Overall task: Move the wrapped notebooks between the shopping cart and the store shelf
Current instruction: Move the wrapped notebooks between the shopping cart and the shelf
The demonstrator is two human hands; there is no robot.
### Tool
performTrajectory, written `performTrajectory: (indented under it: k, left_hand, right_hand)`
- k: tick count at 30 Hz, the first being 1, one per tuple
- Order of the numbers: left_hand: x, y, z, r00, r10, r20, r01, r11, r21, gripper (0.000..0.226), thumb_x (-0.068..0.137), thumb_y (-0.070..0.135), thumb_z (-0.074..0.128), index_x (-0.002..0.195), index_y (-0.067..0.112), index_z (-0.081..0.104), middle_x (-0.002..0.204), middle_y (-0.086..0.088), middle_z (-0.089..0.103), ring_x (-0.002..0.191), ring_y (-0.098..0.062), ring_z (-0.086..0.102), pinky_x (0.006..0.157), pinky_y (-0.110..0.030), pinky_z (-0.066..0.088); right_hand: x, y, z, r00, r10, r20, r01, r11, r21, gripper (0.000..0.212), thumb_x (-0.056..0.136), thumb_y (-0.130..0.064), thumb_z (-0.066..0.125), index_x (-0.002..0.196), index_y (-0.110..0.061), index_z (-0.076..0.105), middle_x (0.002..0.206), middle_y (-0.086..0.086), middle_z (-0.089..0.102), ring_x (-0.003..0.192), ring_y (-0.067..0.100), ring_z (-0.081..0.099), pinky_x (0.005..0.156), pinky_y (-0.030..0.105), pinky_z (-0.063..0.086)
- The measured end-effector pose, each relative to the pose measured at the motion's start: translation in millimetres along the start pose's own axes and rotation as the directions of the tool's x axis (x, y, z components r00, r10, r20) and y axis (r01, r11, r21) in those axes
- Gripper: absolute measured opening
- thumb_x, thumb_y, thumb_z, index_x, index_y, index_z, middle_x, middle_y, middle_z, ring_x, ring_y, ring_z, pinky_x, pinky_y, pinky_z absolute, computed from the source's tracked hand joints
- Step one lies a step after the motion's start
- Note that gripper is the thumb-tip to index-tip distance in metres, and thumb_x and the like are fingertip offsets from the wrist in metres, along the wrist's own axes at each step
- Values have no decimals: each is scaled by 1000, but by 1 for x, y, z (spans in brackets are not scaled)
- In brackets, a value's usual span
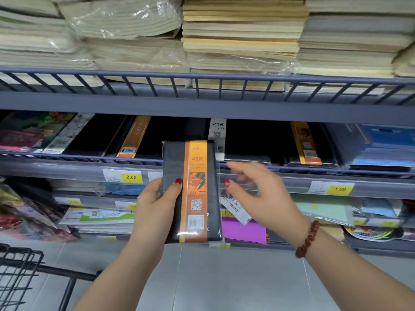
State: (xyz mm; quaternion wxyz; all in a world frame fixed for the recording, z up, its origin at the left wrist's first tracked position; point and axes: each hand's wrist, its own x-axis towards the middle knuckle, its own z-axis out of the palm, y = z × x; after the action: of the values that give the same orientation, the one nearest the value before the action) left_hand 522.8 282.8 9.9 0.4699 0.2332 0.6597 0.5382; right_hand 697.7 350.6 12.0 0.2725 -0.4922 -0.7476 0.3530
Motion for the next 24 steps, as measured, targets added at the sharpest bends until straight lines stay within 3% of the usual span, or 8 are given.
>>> performTrajectory:
  k: [3, 7, 9, 12, 15, 18, 22, 24]
  left_hand:
    - [0, 5, 22, 999, 30, 25, -30, 1000, 3, 14, 93, 21, 56, 99, 17, 68, 81, -3, 76, 70, -16, 72, 61, -29, 54]
    - [0, 10, 55, 991, 41, 126, -44, 999, 18, 14, 93, 18, 57, 100, 18, 69, 81, -1, 76, 69, -15, 72, 55, -24, 54]
    - [2, 10, 71, 975, 42, 220, -51, 998, 34, 21, 88, 18, 65, 108, 19, 67, 93, 1, 76, 82, -12, 72, 65, -23, 56]
    - [1, 5, 92, 936, 72, 345, -114, 988, 104, 71, 70, 15, 81, 134, 19, 48, 130, 11, 60, 119, 0, 55, 99, -25, 46]
    - [-4, 0, 111, 886, 79, 457, -153, 980, 127, 73, 71, -11, 73, 120, 34, 44, 99, 35, 64, 93, 24, 56, 75, -3, 46]
    - [-7, -1, 132, 852, 91, 516, -206, 963, 172, 91, 69, -14, 73, 143, 20, 33, 103, 32, 59, 94, 22, 56, 75, -3, 46]
    - [2, 5, 162, 855, 124, 504, -247, 951, 185, 82, 73, -10, 72, 141, 15, 34, 111, 24, 55, 81, 28, 53, 71, 1, 42]
    - [14, 8, 177, 849, 126, 513, -276, 933, 229, 68, 70, -5, 76, 128, 14, 45, 113, 15, 59, 92, 23, 56, 75, 1, 42]
  right_hand:
    - [-13, -9, -1, 954, 225, 199, -286, 883, 372, 52, 82, -25, 68, 130, -27, 49, 99, -2, 68, 86, 5, 67, 78, 22, 54]
    - [-21, -1, -18, 944, 265, 194, -328, 737, 590, 47, 83, -1, 65, 120, -27, 54, 91, 7, 74, 87, 19, 71, 82, 37, 57]
    - [-21, 9, -32, 948, 290, 129, -308, 737, 601, 39, 86, 1, 61, 111, -30, 58, 90, 5, 74, 88, 20, 71, 84, 39, 56]
    - [-20, 27, -55, 943, 330, 45, -292, 754, 588, 37, 90, -2, 55, 122, -20, 58, 94, 5, 74, 88, 19, 71, 80, 36, 58]
    - [-20, 41, -74, 941, 334, -63, -251, 808, 533, 32, 90, -2, 55, 113, -24, 62, 86, -6, 74, 79, 7, 71, 69, 23, 57]
    - [-19, 56, -93, 937, 322, -136, -221, 847, 484, 33, 87, -2, 60, 91, -35, 59, 77, -21, 70, 75, -10, 65, 63, 9, 50]
    - [-17, 67, -113, 952, 296, -73, -255, 905, 342, 70, 80, -10, 71, 141, -15, 37, 126, 1, 55, 113, 5, 56, 98, 23, 44]
    - [-13, 75, -125, 956, 289, -56, -253, 905, 342, 66, 79, -7, 70, 137, -14, 41, 127, 7, 53, 111, 8, 57, 97, 22, 44]
